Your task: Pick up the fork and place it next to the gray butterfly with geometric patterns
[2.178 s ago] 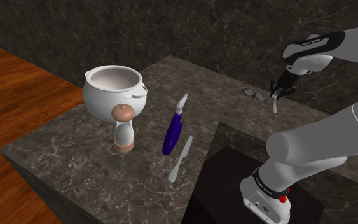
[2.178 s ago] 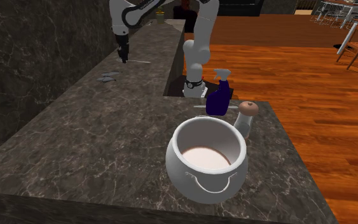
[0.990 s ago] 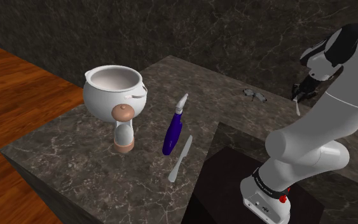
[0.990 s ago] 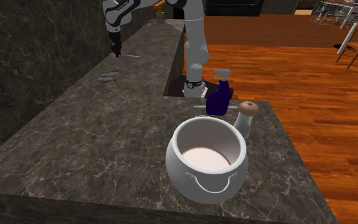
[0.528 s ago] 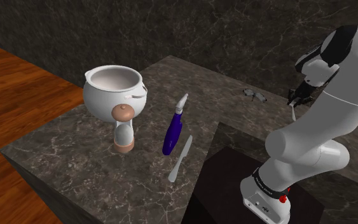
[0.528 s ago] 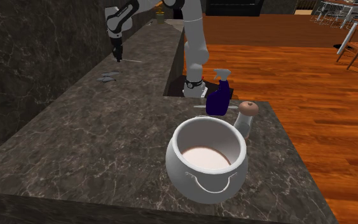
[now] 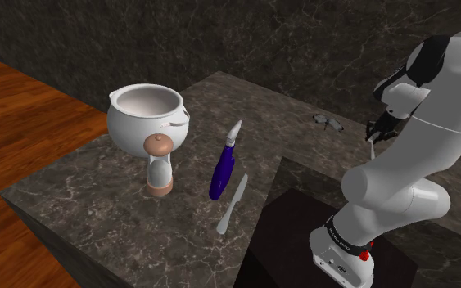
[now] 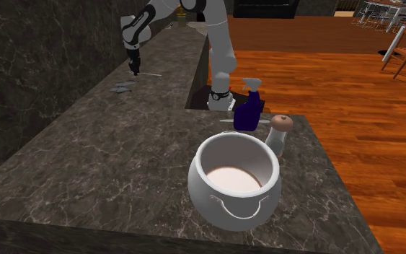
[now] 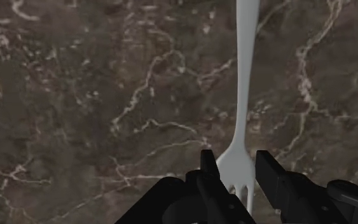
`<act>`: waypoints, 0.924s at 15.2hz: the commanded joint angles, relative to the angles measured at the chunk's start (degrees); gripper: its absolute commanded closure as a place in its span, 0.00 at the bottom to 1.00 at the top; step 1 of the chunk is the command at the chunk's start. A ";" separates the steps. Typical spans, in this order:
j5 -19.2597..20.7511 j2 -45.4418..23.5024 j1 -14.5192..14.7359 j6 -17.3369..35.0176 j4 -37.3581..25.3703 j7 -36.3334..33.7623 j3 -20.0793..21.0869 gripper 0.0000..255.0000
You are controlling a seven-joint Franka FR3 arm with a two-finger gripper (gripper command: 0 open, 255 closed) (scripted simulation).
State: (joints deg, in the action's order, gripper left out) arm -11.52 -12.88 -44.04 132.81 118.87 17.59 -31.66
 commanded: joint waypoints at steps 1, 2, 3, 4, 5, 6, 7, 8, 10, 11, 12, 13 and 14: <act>-0.18 -0.23 -0.07 0.12 -0.10 0.13 0.05 1.00; -0.18 -0.23 -0.07 0.12 -0.10 0.13 0.05 1.00; -0.18 -0.23 -0.07 0.12 -0.10 0.13 0.05 1.00; -0.18 -0.23 -0.07 0.12 -0.10 0.13 0.05 1.00; -0.18 -0.23 -0.07 0.12 -0.10 0.13 0.05 1.00; -0.17 -0.22 -0.07 0.11 -0.09 0.12 0.05 1.00; -0.17 -0.22 -0.07 0.11 -0.09 0.12 0.05 0.00; -0.17 -0.22 -0.07 0.11 -0.09 0.12 0.05 0.00; -0.17 -0.22 -0.07 0.11 -0.09 0.12 0.05 0.00; -0.17 -0.22 -0.07 0.11 -0.09 0.12 0.05 0.00; -0.17 -0.22 -0.07 0.11 -0.09 0.12 0.05 0.00; 0.93 1.11 0.24 -1.45 -0.56 -0.61 -0.33 0.00; 1.98 2.39 0.51 -3.04 -1.11 -1.31 -0.67 0.00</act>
State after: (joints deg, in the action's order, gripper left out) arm -10.20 -11.25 -43.60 131.05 118.38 16.62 -32.08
